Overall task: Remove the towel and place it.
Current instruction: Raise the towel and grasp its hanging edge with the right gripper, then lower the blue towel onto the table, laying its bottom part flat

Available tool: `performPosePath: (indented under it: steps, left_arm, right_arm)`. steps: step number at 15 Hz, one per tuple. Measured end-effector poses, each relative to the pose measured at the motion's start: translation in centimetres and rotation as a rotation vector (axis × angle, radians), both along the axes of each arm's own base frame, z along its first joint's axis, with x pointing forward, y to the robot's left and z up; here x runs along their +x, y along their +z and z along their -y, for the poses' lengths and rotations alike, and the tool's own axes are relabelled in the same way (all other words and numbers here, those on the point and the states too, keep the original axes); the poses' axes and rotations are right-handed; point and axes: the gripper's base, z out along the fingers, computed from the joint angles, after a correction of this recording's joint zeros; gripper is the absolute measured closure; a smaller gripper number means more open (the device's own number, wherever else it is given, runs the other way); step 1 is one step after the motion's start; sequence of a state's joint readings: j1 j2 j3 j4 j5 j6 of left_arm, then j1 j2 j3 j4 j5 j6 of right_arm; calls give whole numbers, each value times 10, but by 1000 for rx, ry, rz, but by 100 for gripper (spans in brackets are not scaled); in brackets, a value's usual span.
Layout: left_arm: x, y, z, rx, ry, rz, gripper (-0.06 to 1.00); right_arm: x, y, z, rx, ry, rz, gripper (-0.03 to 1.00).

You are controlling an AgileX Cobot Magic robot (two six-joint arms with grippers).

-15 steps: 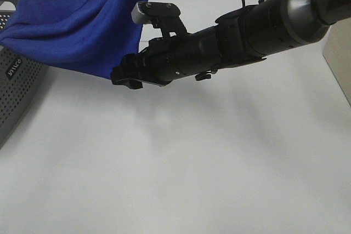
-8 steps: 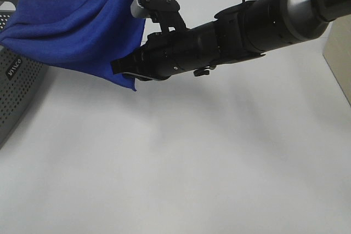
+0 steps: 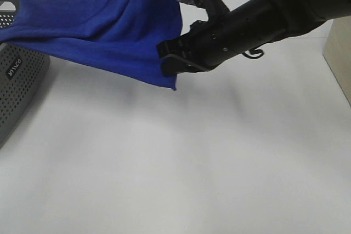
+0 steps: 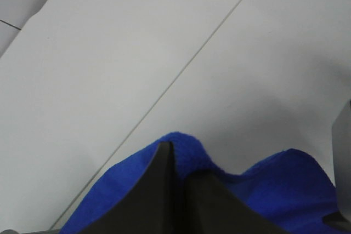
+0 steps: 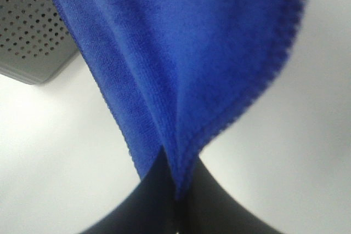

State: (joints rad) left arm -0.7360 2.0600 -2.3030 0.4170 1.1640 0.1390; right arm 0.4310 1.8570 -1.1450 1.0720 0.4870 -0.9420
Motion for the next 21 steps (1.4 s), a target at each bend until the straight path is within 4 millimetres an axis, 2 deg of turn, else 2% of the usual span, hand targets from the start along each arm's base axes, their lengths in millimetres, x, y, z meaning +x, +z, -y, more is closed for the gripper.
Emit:
performPosePath:
  steps: [2, 3, 4, 5, 8, 9, 13, 15, 16, 17, 18, 21]
  left_arm:
    - [-4, 2, 5, -75, -25, -43, 94]
    - [-6, 4, 7, -98, -34, -54, 94]
    - [-9, 9, 9, -147, -51, -66, 94]
    - [-13, 24, 10, -217, -74, -56, 94]
    - [-20, 48, 7, -290, -91, -2, 94]
    - [-21, 53, 6, -302, -94, 11, 94]
    - [-33, 85, -1, -396, -121, 78, 94]
    - [-40, 98, -8, -417, -122, 107, 94]
    - [-45, 107, -15, -416, -114, 136, 94]
    - [-49, 115, -22, -411, -102, 165, 94]
    - [-58, 129, -34, -406, -85, 203, 94]
    - [-78, 150, -54, -420, -71, 228, 94]
  right_arm:
    - [-2, 6, 28, -59, -7, -111, 95]
    - [-3, 7, 35, -80, -5, -124, 95]
    - [-6, 16, 48, -110, -9, -145, 95]
    - [-12, 41, 68, -141, -19, -119, 95]
    - [-18, 98, 90, -205, -36, 34, 95]
    - [-20, 111, 92, -225, -37, 65, 95]
    - [-31, 203, 109, -362, -63, 181, 95]
    - [-39, 237, 113, -382, -74, 218, 95]
    - [-40, 247, 114, -378, -82, 241, 95]
    - [-45, 272, 116, -363, -106, 318, 95]
    - [-48, 287, 117, -356, -123, 371, 95]
    - [-54, 303, 119, -345, -138, 423, 95]
